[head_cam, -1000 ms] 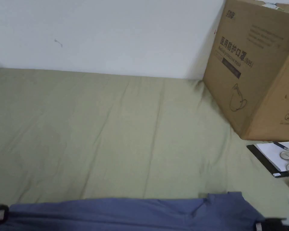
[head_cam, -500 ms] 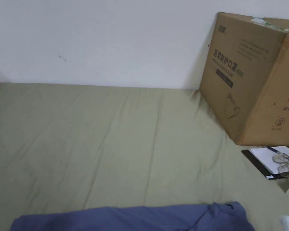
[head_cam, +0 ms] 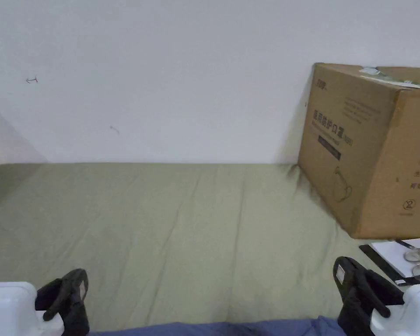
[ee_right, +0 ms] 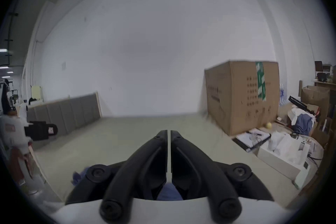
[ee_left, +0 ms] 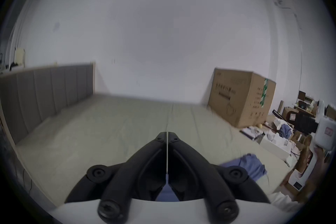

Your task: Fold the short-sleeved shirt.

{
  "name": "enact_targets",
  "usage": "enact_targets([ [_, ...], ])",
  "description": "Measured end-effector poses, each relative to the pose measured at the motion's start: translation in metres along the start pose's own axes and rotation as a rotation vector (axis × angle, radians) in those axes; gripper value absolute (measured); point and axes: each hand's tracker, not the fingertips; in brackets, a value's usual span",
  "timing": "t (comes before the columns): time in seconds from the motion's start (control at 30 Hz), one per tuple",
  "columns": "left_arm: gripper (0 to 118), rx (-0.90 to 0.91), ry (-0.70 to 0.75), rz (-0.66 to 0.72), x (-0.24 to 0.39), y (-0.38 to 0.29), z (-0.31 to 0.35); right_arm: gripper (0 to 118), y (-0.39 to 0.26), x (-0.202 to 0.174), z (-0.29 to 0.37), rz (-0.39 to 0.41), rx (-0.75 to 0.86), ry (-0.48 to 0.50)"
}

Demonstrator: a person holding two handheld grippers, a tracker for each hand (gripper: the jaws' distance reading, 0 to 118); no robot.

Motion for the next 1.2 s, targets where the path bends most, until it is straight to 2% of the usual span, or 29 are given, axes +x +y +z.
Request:
enact_targets([
  [0.03,0,0.055,0.016,-0.032,0.010,0.000,0.008,2,0.001,-0.005,0.003,-0.002,0.024,0.021],
  [0.1,0,0.115,0.068,-0.107,0.026,-0.001,0.019,2,0.005,-0.016,0.010,0.083,0.063,-0.028],
  [0.13,0,0.127,0.052,-0.103,0.030,-0.001,0.023,2,0.006,-0.020,0.014,0.115,0.082,-0.030],
  [0.2,0,0.117,0.024,-0.104,0.038,-0.001,0.027,2,0.008,-0.020,0.016,0.108,0.077,-0.008],
  [0.37,0,0.132,0.059,-0.173,0.049,-0.004,0.033,2,0.010,-0.020,0.018,0.117,0.085,-0.010],
  [0.53,0,0.086,0.117,-0.102,0.037,-0.004,0.028,2,0.010,-0.020,0.013,0.132,0.070,-0.014],
  [0.6,0,0.022,0.055,0.009,0.015,0.004,0.020,2,0.009,-0.019,0.011,0.124,0.052,-0.007],
  [0.67,0,-0.125,-0.104,0.198,-0.030,0.016,0.000,2,0.008,-0.017,0.008,0.131,0.011,0.009],
  [0.73,0,-0.425,-0.316,0.466,-0.091,0.019,-0.041,2,0.005,-0.016,0.005,0.152,-0.041,0.025],
  [0.8,0,-0.652,-0.529,0.774,-0.146,-0.011,-0.079,2,0.000,-0.015,0.003,0.163,-0.075,0.036],
  [0.83,0,-0.726,-0.566,0.889,-0.170,-0.030,-0.093,2,-0.002,-0.016,0.001,0.168,-0.093,0.041],
  [0.87,0,-0.765,-0.576,0.948,-0.182,-0.040,-0.101,2,-0.005,-0.017,-0.001,0.174,-0.110,0.044],
  [0.9,6,-0.748,-0.537,0.950,-0.200,-0.057,-0.108,2,-0.008,-0.019,-0.004,0.181,-0.127,0.047],
  [0.93,22,-0.777,-0.512,0.961,-0.218,-0.071,-0.118,2,-0.011,-0.022,-0.008,0.186,-0.141,0.053],
  [0.97,67,-0.794,-0.492,0.991,-0.232,-0.084,-0.124,2,-0.014,-0.025,-0.011,0.189,-0.154,0.059],
  [1.0,103,-0.807,-0.497,1.026,-0.240,-0.096,-0.129,2,-0.016,-0.027,-0.015,0.193,-0.170,0.065],
  [1.03,118,-0.823,-0.477,1.040,-0.252,-0.108,-0.135,2,-0.019,-0.031,-0.020,0.196,-0.188,0.069],
  [1.2,118,-0.848,-0.456,1.058,-0.273,-0.152,-0.160,2,-0.030,-0.043,-0.040,0.189,-0.243,0.088],
])
